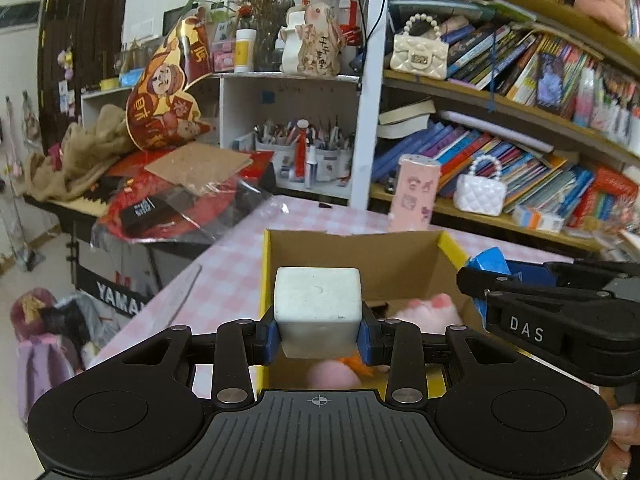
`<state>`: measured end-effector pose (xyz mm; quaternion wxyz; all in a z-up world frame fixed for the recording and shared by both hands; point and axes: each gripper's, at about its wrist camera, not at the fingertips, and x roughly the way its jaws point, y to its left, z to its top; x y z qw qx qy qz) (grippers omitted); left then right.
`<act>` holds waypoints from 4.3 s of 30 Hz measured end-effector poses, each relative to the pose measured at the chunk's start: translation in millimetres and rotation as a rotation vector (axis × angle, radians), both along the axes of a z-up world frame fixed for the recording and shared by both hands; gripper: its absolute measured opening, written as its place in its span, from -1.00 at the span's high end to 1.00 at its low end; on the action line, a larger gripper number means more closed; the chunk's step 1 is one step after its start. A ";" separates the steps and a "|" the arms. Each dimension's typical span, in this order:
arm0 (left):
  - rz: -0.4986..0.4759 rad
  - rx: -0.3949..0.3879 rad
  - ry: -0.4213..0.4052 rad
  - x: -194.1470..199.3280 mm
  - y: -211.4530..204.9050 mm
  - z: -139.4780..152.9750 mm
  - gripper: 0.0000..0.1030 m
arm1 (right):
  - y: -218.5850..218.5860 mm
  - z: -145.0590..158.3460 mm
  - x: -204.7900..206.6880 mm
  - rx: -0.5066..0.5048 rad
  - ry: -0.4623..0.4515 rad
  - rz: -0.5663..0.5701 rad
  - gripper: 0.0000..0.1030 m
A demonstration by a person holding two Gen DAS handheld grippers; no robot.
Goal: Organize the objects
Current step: 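Open the left tool to drop the cube while the right tool releases the blue cup into the box, then withdraw both open tools from the box toward the remaining toys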
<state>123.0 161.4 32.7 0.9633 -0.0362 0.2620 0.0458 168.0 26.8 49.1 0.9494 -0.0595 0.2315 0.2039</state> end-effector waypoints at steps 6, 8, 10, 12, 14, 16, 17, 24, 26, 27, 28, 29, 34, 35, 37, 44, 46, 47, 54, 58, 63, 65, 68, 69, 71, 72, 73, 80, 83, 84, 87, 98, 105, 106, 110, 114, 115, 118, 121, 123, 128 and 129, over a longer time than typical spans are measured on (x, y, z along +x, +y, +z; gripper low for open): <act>0.021 0.052 0.071 39.6 -9.2 -18.4 0.33 | 10.6 -16.5 45.1 -0.033 0.038 0.054 0.45; 0.029 0.067 0.098 49.9 -9.8 -25.5 0.33 | 14.5 -23.7 60.4 -0.056 0.060 0.075 0.45; 0.042 0.078 0.118 59.0 -9.6 -30.7 0.32 | 19.5 -33.0 74.7 -0.097 0.094 0.106 0.45; 0.053 0.089 0.137 67.5 -10.0 -35.6 0.32 | 23.8 -40.8 87.7 -0.124 0.127 0.138 0.45; 0.055 0.095 0.156 76.4 -11.1 -40.0 0.32 | 27.5 -46.5 97.7 -0.148 0.142 0.159 0.45; 0.052 0.107 0.175 84.8 -13.9 -44.1 0.32 | 32.5 -51.2 109.3 -0.172 0.161 0.179 0.45; 0.049 0.110 0.184 88.2 -14.6 -46.3 0.32 | 34.8 -52.6 114.1 -0.184 0.169 0.190 0.45; 0.058 0.108 0.239 100.1 -16.2 -57.2 0.31 | 44.1 -64.2 135.5 -0.230 0.307 0.244 0.45; 0.058 0.121 0.242 102.0 -17.7 -58.0 0.31 | 44.7 -65.8 137.5 -0.236 0.328 0.236 0.45; 0.060 0.123 0.242 102.7 -17.8 -58.0 0.31 | 44.3 -66.6 138.7 -0.232 0.336 0.232 0.45; 0.060 0.123 0.243 103.8 -18.0 -58.0 0.30 | 43.9 -67.2 139.6 -0.229 0.343 0.228 0.45; 0.062 0.120 0.244 104.1 -17.6 -57.8 0.30 | 43.9 -67.5 140.4 -0.229 0.347 0.225 0.45; 0.064 0.102 0.241 101.9 -15.3 -56.7 0.25 | 42.8 -67.2 139.2 -0.225 0.342 0.216 0.41; 0.067 0.102 0.237 100.8 -14.9 -56.2 0.16 | 42.1 -66.3 138.8 -0.221 0.336 0.209 0.41; 0.081 0.102 0.221 98.4 -12.4 -53.0 0.01 | 38.4 -63.6 137.5 -0.198 0.317 0.202 0.39; 0.064 0.071 0.131 77.8 -9.1 -30.5 -0.32 | 18.4 -44.8 122.1 -0.091 0.230 0.119 0.33; 0.061 0.062 0.106 69.8 -9.2 -22.9 -0.35 | 11.7 -36.4 111.8 -0.065 0.193 0.094 0.33; 0.061 0.058 0.092 65.0 -9.0 -19.1 -0.42 | 9.2 -32.6 107.3 -0.056 0.176 0.083 0.33; 0.077 0.031 0.028 31.9 -2.2 -2.3 -0.58 | -10.5 -8.8 64.5 0.017 0.069 0.010 0.28; 0.083 0.022 0.010 12.2 2.5 0.4 -0.62 | -16.6 -4.3 36.0 0.025 0.027 -0.019 0.22; 0.084 0.009 0.021 -9.2 7.8 -3.6 -0.63 | -20.2 -7.9 7.2 0.030 0.028 -0.056 0.21; 0.085 0.005 0.030 -17.5 9.1 -6.0 -0.63 | -19.4 -10.3 -5.0 0.024 0.037 -0.060 0.17; 0.085 -0.005 0.048 -30.5 10.3 -10.1 -0.63 | -17.5 -13.9 -23.6 0.006 0.050 -0.058 0.14; 0.084 -0.007 0.055 -35.4 10.2 -11.7 -0.63 | -17.2 -16.0 -29.9 0.002 0.053 -0.058 0.14; 0.082 -0.011 0.067 -44.4 10.3 -14.5 -0.63 | -16.1 -19.2 -42.2 -0.004 0.062 -0.055 0.13; 0.080 -0.015 0.075 -48.4 10.4 -16.2 -0.63 | -15.6 -21.0 -47.8 -0.008 0.067 -0.055 0.12; 0.078 -0.019 0.084 -52.8 10.4 -18.0 -0.64 | -15.1 -22.9 -53.8 -0.012 0.072 -0.057 0.11; 0.063 -0.023 0.125 -80.1 7.2 -28.0 -0.70 | -17.8 -36.1 -91.5 -0.044 0.095 -0.094 -0.12; 0.045 -0.021 0.140 -91.2 3.8 -32.6 -0.72 | -21.8 -41.9 -104.7 -0.059 0.117 -0.121 -0.29; 0.042 -0.020 0.146 -94.7 3.0 -34.2 -0.74 | -22.5 -43.3 -109.0 -0.063 0.123 -0.129 -0.31; 0.032 -0.022 0.157 -104.4 -0.5 -36.8 -0.76 | -25.7 -47.0 -121.8 -0.075 0.134 -0.145 -0.43; -0.019 -0.024 0.174 -131.1 -16.4 -40.2 -0.87 | -39.4 -53.9 -155.9 -0.106 0.163 -0.212 -0.66; -0.067 -0.028 0.208 -136.9 -27.2 -45.8 -0.88 | -53.8 -59.5 -172.2 -0.104 0.189 -0.271 -0.69; -0.077 -0.028 0.211 -137.4 -29.3 -46.2 -0.88 | -56.4 -60.3 -174.6 -0.102 0.194 -0.281 -0.69; -0.117 -0.024 0.213 -138.1 -39.0 -47.2 -0.88 | -67.6 -61.1 -181.6 -0.096 0.200 -0.323 -0.70; -0.170 -0.013 0.214 -134.2 -52.9 -46.3 -0.88 | -81.3 -61.1 -186.0 -0.089 0.206 -0.376 -0.71; -0.182 -0.011 0.213 -133.3 -56.3 -46.2 -0.88 | -85.2 -60.7 -187.2 -0.088 0.205 -0.392 -0.72; -0.222 -0.008 0.214 -129.2 -67.5 -46.0 -0.88 | -97.2 -60.2 -191.1 -0.085 0.202 -0.436 -0.72; -0.267 -0.004 0.215 -124.7 -79.7 -46.8 -0.88 | -109.7 -59.8 -193.2 -0.083 0.204 -0.482 -0.73; -0.294 -0.003 0.213 -121.7 -88.2 -46.4 -0.88 | -117.5 -59.6 -194.2 -0.082 0.205 -0.510 -0.74; -0.353 -0.002 0.215 -111.2 -109.7 -47.4 -0.89 | -137.7 -60.3 -193.9 -0.084 0.209 -0.570 -0.75; -0.365 -0.002 0.217 -108.8 -114.6 -47.9 -0.89 | -142.0 -60.7 -193.2 -0.084 0.212 -0.581 -0.75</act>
